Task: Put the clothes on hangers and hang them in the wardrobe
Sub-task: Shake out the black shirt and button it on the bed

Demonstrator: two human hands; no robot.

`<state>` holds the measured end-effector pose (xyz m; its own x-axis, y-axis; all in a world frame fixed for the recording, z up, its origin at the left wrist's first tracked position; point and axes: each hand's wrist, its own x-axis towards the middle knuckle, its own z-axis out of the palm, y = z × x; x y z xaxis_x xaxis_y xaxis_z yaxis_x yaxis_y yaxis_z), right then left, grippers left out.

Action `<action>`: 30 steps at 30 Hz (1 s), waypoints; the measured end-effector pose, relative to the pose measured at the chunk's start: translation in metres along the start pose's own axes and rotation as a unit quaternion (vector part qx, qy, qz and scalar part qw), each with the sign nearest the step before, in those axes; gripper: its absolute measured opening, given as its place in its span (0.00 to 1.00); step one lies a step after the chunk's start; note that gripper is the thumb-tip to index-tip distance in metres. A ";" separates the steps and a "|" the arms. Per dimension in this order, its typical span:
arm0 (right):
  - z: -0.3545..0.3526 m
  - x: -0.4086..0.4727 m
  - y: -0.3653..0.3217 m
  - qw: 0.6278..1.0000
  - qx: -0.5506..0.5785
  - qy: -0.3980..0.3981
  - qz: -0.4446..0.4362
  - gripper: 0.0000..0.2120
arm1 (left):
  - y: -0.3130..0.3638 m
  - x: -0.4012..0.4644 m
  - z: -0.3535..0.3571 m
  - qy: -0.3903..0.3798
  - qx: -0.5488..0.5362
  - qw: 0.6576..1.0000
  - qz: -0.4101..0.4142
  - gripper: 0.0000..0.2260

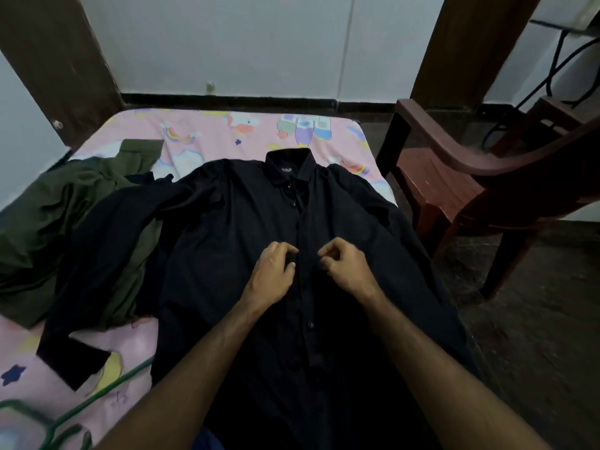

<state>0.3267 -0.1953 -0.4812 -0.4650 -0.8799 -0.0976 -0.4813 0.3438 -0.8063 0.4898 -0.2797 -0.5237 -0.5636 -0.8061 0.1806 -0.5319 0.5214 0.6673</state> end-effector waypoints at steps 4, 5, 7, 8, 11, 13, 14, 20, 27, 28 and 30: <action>0.013 0.055 -0.023 0.995 -0.025 0.005 -0.100 0.08 | -0.014 0.057 0.005 -0.010 0.033 0.999 -0.029 0.21; 0.018 0.068 -0.026 0.992 -0.041 -0.005 -0.117 0.08 | -0.018 0.070 0.007 -0.006 0.043 0.999 -0.031 0.22; 0.030 0.090 -0.024 0.985 -0.121 -0.035 -0.121 0.09 | -0.029 0.092 0.010 -0.002 0.068 0.997 -0.031 0.22; 0.034 0.097 -0.020 0.978 -0.173 -0.042 -0.105 0.11 | -0.033 0.098 0.013 0.003 0.084 0.996 -0.027 0.21; 0.044 0.108 -0.004 0.974 -0.224 0.009 -0.028 0.23 | -0.050 0.102 0.028 0.051 0.120 0.991 0.003 0.17; 0.052 0.113 0.002 0.971 -0.232 0.046 -0.017 0.23 | -0.060 0.098 0.038 0.094 0.121 0.988 0.023 0.14; 0.056 0.115 0.002 0.967 -0.246 0.065 -0.023 0.21 | -0.062 0.097 0.041 0.108 0.115 0.987 0.026 0.13; 0.048 0.128 0.005 0.979 -0.171 0.108 0.014 0.08 | -0.054 0.107 0.032 0.071 0.088 0.993 -0.027 0.10; 0.024 0.129 0.012 0.980 0.183 0.053 0.064 0.06 | -0.029 0.120 0.027 0.046 -0.112 0.980 -0.157 0.05; 0.023 0.129 0.010 0.980 0.182 0.050 0.055 0.06 | -0.028 0.119 0.026 0.050 -0.142 0.975 -0.164 0.04; 0.025 0.129 0.008 0.986 0.158 0.049 0.038 0.06 | -0.027 0.116 0.023 0.057 -0.176 0.967 -0.177 0.03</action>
<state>0.2817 -0.3139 -0.5147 -0.5677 -0.8144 -0.1202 -0.1945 0.2745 -0.9417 0.4241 -0.3811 -0.5376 -0.3025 -0.9523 -0.0394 -0.4194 0.0958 0.9027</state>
